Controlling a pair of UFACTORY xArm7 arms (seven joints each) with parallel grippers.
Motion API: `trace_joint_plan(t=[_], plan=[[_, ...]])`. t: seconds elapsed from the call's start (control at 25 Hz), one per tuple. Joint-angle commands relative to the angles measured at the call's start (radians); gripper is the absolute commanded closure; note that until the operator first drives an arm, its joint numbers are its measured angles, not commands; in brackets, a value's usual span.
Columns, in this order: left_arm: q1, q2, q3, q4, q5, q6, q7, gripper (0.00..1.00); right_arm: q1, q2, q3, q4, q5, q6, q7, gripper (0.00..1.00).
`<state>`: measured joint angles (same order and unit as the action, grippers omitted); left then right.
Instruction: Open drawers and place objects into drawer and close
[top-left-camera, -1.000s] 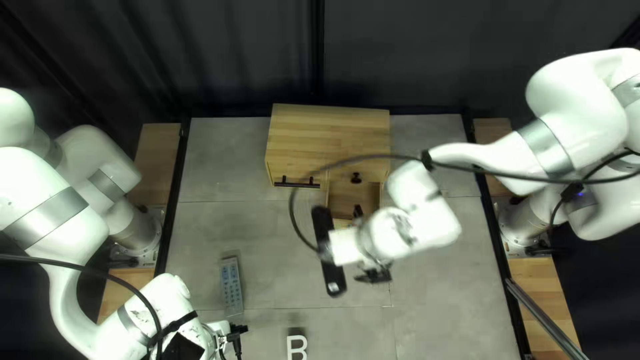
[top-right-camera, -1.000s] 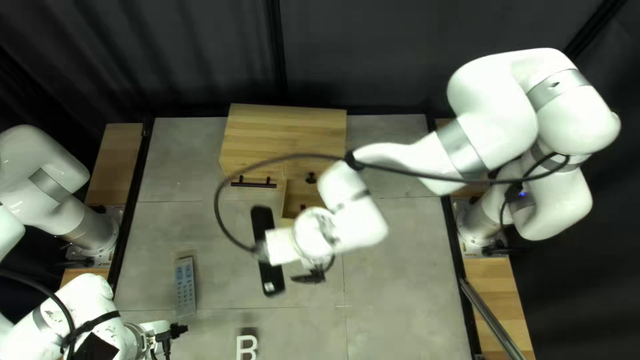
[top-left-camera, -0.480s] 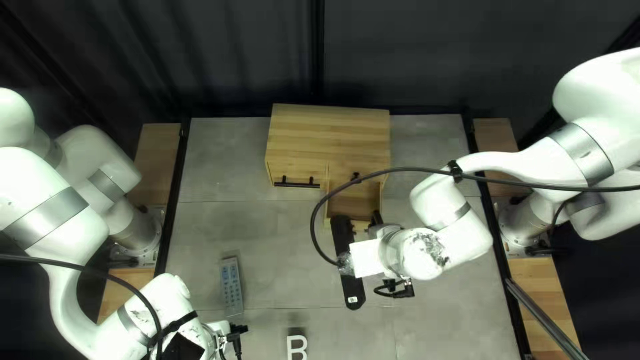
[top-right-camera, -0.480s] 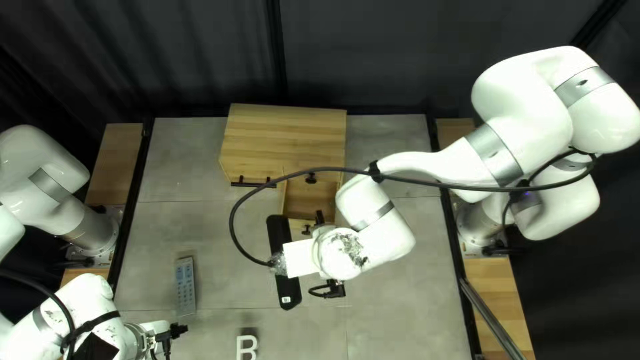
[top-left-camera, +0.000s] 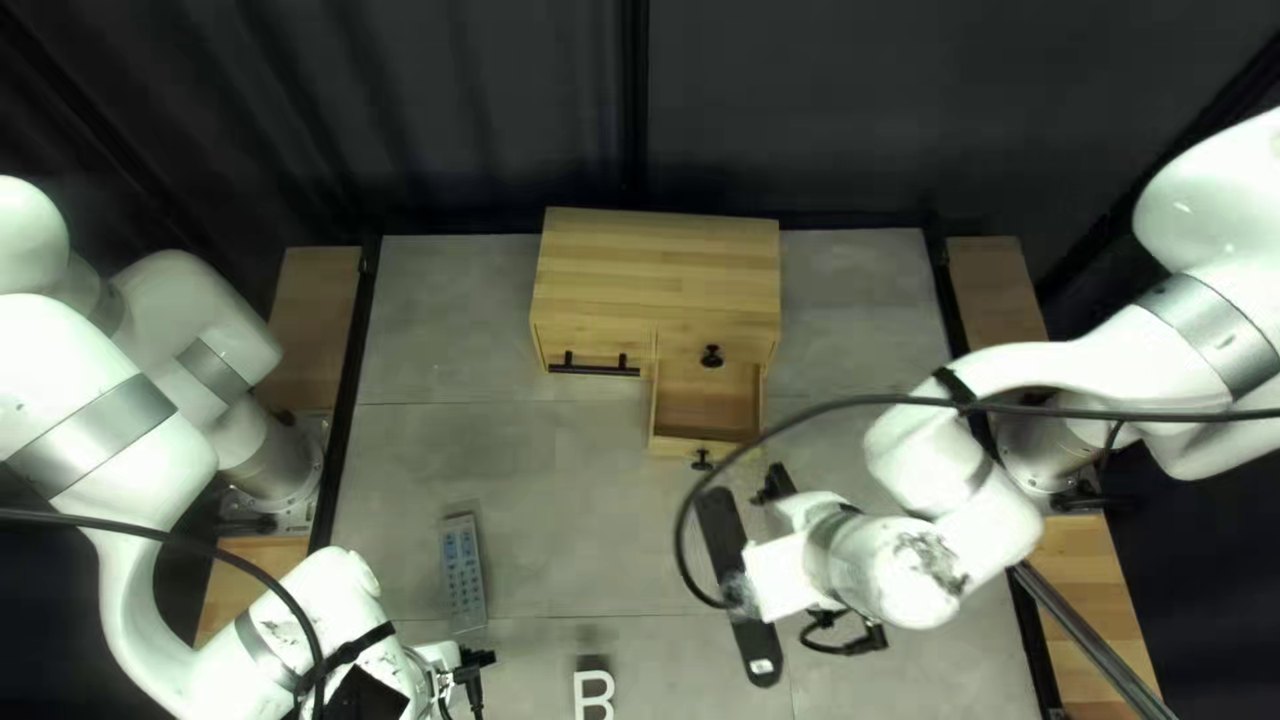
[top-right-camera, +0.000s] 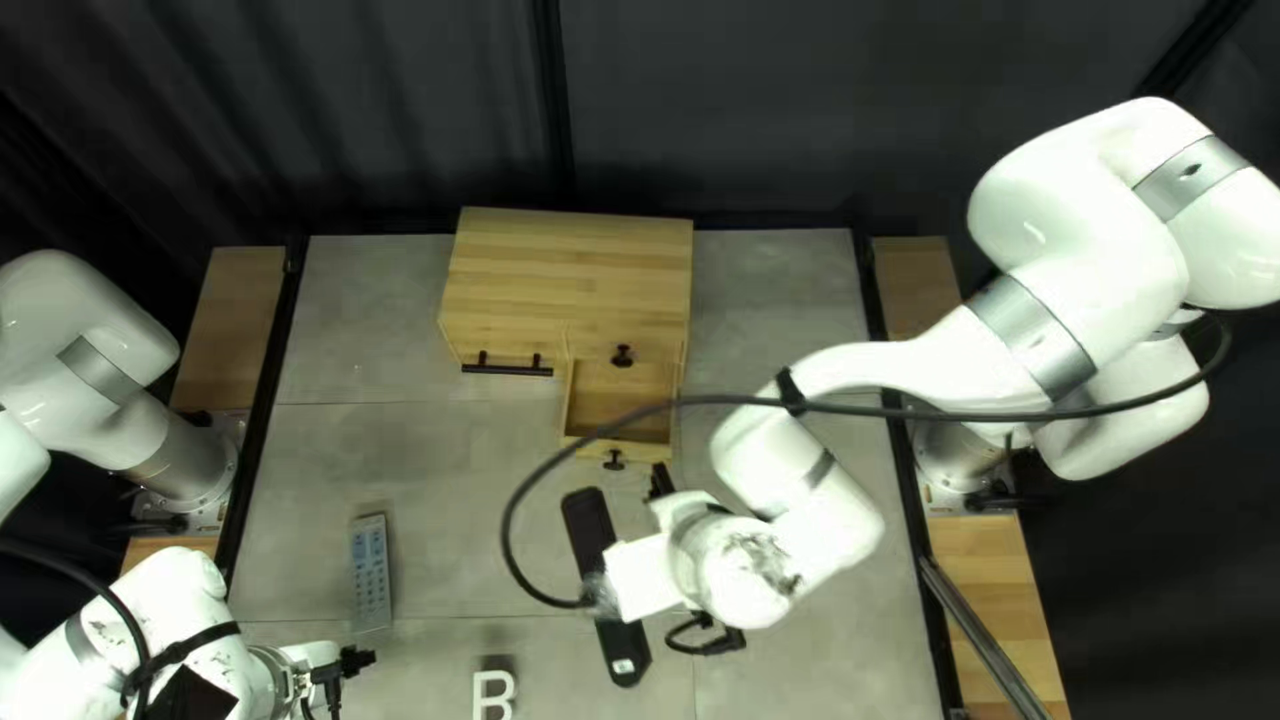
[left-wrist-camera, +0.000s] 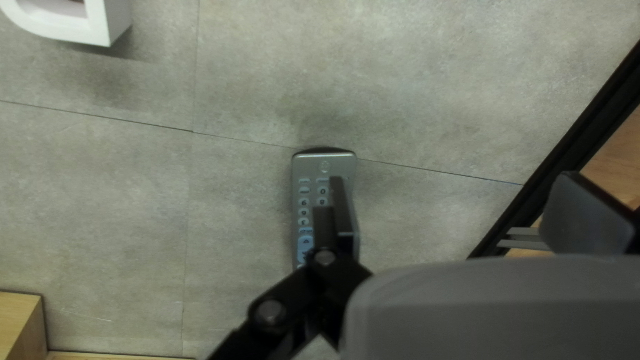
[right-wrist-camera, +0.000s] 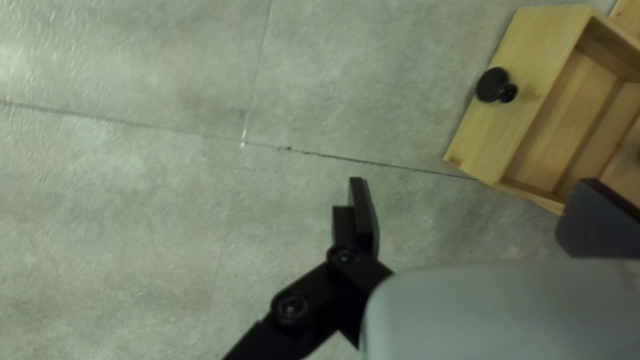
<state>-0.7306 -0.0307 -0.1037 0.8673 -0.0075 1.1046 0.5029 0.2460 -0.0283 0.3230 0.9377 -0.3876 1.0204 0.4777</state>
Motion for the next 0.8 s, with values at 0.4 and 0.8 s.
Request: trace_joint_plan(t=[0.4, 0.8], plan=[[0.000, 0.000, 0.000, 0.000, 0.000, 0.000, 0.000, 0.00, 0.098, 0.014, 0.094, -0.043, 0.225, 0.032, 0.098, 0.00], [0.000, 0.000, 0.000, 0.000, 0.000, 0.000, 0.000, 0.00, 0.096, 0.006, 0.092, -0.065, 0.260, 0.025, 0.113, 0.00]])
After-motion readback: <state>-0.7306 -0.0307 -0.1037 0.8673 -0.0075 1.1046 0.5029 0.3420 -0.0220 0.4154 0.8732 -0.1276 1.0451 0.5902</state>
